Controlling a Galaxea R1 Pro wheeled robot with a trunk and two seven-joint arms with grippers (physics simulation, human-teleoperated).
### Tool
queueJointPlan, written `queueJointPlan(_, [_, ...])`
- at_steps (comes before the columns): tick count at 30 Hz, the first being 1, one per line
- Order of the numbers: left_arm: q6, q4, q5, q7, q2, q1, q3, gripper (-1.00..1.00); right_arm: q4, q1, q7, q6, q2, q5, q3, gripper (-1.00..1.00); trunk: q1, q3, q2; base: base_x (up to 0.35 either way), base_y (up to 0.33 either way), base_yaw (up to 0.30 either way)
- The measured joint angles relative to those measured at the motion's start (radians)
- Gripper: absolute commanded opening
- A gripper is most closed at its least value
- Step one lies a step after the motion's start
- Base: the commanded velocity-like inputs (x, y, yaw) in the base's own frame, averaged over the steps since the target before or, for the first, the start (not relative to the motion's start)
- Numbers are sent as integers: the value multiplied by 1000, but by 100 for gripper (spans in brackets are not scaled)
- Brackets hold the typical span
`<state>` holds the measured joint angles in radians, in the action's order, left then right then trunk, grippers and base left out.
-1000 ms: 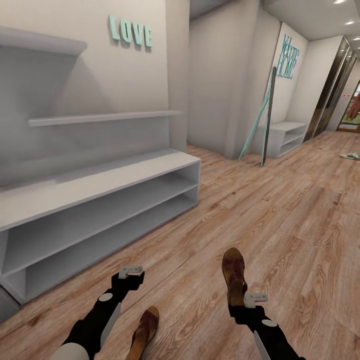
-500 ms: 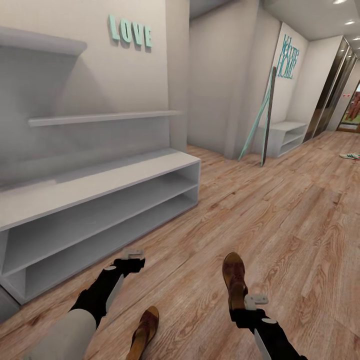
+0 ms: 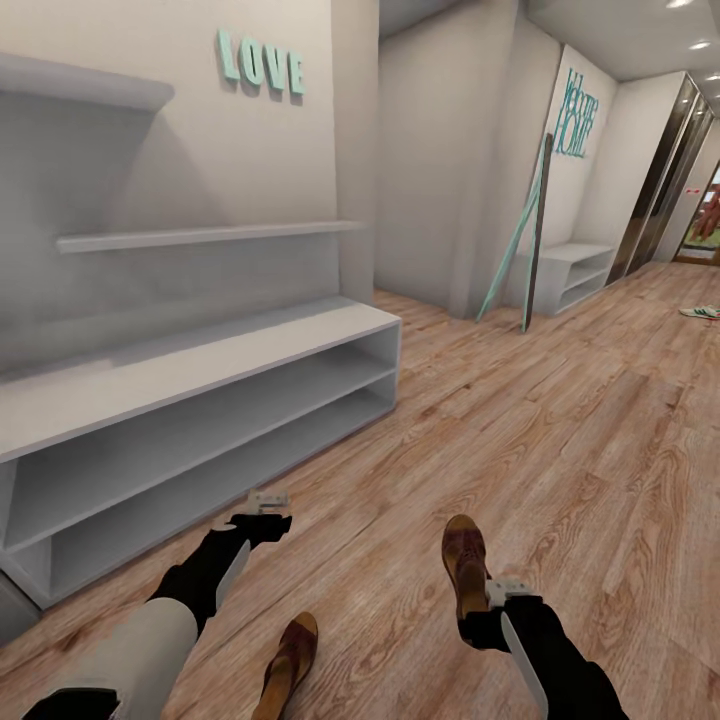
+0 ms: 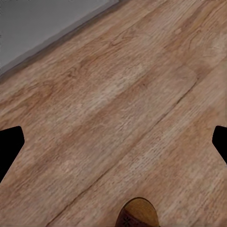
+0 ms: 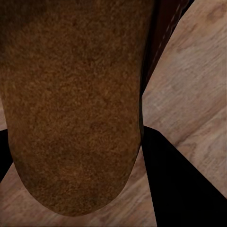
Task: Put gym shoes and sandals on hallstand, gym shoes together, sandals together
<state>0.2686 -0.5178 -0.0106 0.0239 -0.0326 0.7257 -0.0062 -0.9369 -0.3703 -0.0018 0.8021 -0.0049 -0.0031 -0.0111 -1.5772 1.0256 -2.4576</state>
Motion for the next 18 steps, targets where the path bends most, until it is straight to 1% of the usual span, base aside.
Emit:
queueJointPlan(4, [-20,24,0,0,9,0,0,100,-1,0,0,2,1,1,0,-100,0,0,0,0,0,0])
queueJointPlan(7, [-24,29,0,0,16,0,1,100,-1,-1,2,2,-1,1,-1,-100,0,0,0,0,0,0])
queueJointPlan(11, [-25,31,0,0,20,-1,1,100,-3,-1,4,0,-3,0,-3,-100,0,2,0,0,0,0])
queueJointPlan(13, [-26,32,0,0,22,-1,1,100,-18,-1,5,-5,-4,0,-4,-100,-8,11,-14,0,0,0])
queueJointPlan(17, [-26,33,0,0,22,-1,0,100,-91,-1,5,-21,-4,0,-10,-100,-23,29,-42,0,0,0])
queueJointPlan(18, [-26,33,0,0,22,-1,0,100,-102,-1,5,-23,-4,1,-11,-100,-24,34,-42,0,0,0])
